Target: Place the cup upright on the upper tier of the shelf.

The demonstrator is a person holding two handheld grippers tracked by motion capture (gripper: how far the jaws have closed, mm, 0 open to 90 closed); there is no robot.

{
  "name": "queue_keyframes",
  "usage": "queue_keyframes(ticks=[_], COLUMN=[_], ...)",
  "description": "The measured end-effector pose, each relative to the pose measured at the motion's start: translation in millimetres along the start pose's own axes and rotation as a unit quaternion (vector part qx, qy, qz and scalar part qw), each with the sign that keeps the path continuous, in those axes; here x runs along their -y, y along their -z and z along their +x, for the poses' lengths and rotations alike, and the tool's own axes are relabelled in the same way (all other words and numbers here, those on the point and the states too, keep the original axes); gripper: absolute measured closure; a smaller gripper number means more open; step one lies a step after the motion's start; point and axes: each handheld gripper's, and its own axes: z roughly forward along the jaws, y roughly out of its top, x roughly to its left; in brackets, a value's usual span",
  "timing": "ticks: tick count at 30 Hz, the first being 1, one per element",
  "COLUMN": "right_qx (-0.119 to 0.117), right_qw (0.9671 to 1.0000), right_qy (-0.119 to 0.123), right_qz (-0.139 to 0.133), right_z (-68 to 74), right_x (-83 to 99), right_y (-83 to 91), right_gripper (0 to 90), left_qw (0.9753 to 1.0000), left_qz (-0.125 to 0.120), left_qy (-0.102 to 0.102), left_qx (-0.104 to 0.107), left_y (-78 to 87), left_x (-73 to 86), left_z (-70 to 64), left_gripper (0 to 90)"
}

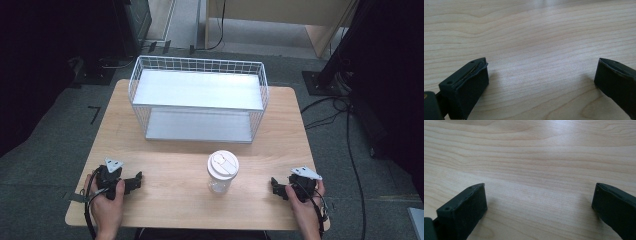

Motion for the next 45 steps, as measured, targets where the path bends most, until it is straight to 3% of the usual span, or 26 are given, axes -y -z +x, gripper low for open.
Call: queue_keyframes(ticks=[7, 8, 11, 23, 27, 37, 45], right_qx=[-0.018, -0.024, -0.026, -0.071, -0.088, -0.126, -0.171], right_qw=[0.9996, 0.9991, 0.9987, 0.9956, 0.9933, 0.9884, 0.9798], right_qy=[0.01, 0.023, 0.031, 0.043, 0.06, 0.074, 0.087], right_qz=[-0.019, -0.026, -0.031, -0.043, -0.046, -0.043, -0.058], right_z=[4.9, 11.9, 18.8, 58.5, 81.1, 103.3, 132.7], right_x=[-3.3, -3.7, -3.4, -1.5, 1.0, 5.6, 10.4], right_y=[7.6, 11.3, 14.4, 24.0, 26.2, 25.3, 29.6], right_gripper=[0.3, 0.3, 0.2, 0.3, 0.3, 0.3, 0.3], left_qw=[1.0, 1.0, 1.0, 1.0, 1.0, 1.0, 1.0], left_qz=[0.001, 0.0, 0.001, 0.0, -0.001, 0.0, 0.0], left_qy=[0.0, 0.0, 0.0, 0.0, 0.0, 0.0, -0.001], left_qx=[0.0, 0.0, 0.0, 0.0, 0.0, 0.0, 0.001], left_y=[-0.2, -0.2, -0.2, -1.4, -1.4, -1.4, -1.4], left_x=[-0.3, -0.3, -0.3, -1.5, -1.4, -1.5, -1.5], left_z=[-0.1, -0.1, -0.1, -1.3, -1.3, -1.4, -1.4], left_gripper=[0.0, 0.0, 0.0, 0.0, 0.0, 0.0, 0.0])
